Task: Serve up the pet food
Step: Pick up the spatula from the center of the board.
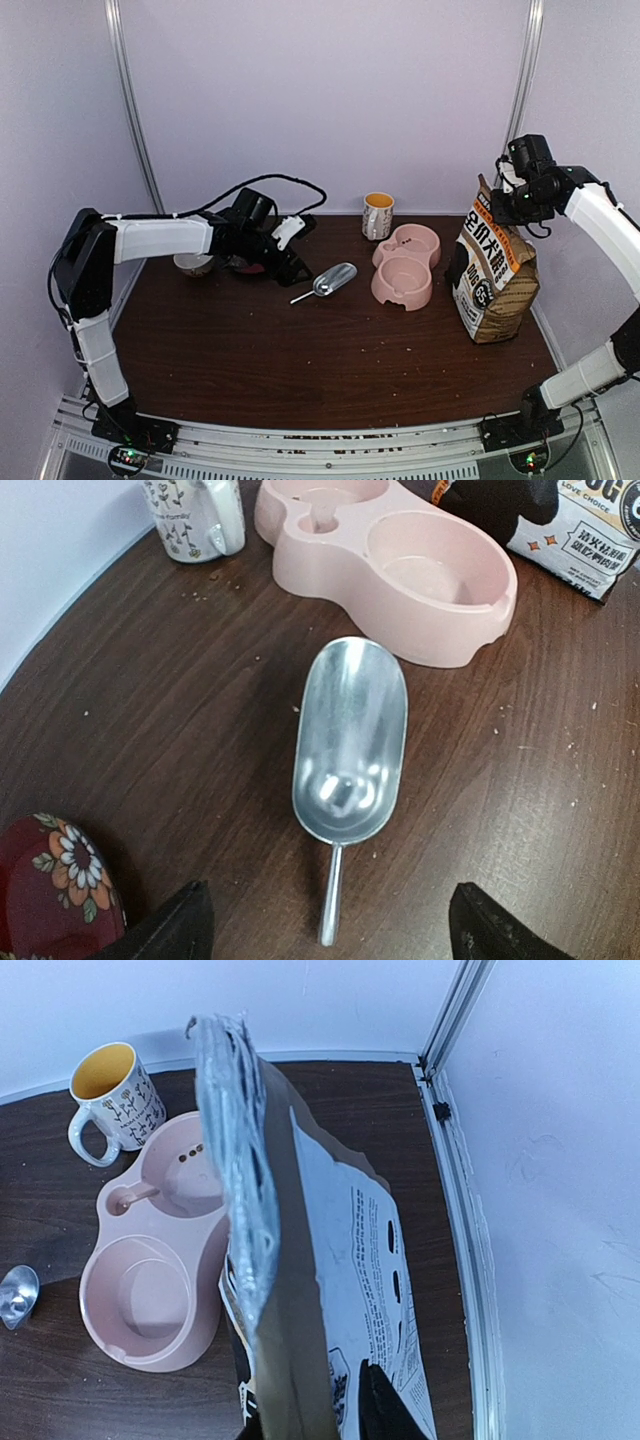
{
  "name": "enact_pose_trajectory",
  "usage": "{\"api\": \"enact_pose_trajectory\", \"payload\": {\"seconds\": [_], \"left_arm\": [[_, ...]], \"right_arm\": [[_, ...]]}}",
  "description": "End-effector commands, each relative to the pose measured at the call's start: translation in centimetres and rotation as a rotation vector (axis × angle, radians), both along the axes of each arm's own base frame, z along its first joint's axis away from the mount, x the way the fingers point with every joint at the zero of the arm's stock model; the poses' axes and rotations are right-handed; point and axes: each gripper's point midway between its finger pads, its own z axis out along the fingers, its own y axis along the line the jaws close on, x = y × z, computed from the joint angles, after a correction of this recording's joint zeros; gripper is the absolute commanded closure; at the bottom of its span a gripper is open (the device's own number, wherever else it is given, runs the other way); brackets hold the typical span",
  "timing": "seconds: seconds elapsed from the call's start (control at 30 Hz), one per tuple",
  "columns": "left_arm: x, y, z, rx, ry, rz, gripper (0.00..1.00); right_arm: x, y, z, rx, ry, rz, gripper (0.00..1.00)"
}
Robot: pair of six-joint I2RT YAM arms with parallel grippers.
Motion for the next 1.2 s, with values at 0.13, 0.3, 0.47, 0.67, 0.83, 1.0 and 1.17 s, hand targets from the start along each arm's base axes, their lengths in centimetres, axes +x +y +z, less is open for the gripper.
{"api": "enact_pose_trajectory", "payload": {"seconds": [0.13,0.3,0.47,0.67,0.83,1.0,1.17], "left_arm": [[0.7,-1.8,-0.9,-0.008,-0.130,-0.087,0.28],[0.1,-2.2,-2.6,0.031,-0.134,-0.129,0.29],[0.1,-2.6,-4.9,0.047,-0.086,-0.136,0.36],[0.0,-3.0,-7.0,0.072,-0.058,-0.126,0.48],[0.7,-2.6,-8.2,0.103,-0.065,-0.088,0.55],[0.8,-2.4,-8.8,0.118,-0.070,-0.072,0.66],[0.6,-2.4,-9.8,0.176,-0.059,-0.072,0.75]], "right_arm": [[-0.5,-0.1,-0.6,0.019,-0.003,-0.013,0.82],[-0.7,-0.2,-0.2,0.021,-0.016,-0.013,0.84],[-1.1,-0.2,0.2,0.026,-0.039,-0.006,0.85],[-1.5,-0.2,0.6,0.025,-0.056,-0.003,0.85],[-1.5,-0.1,0.8,0.030,-0.065,0.001,0.84],[-1.5,-0.1,0.8,0.033,-0.066,0.004,0.84],[-1.5,0.0,0.8,0.038,-0.063,0.008,0.83]]}}
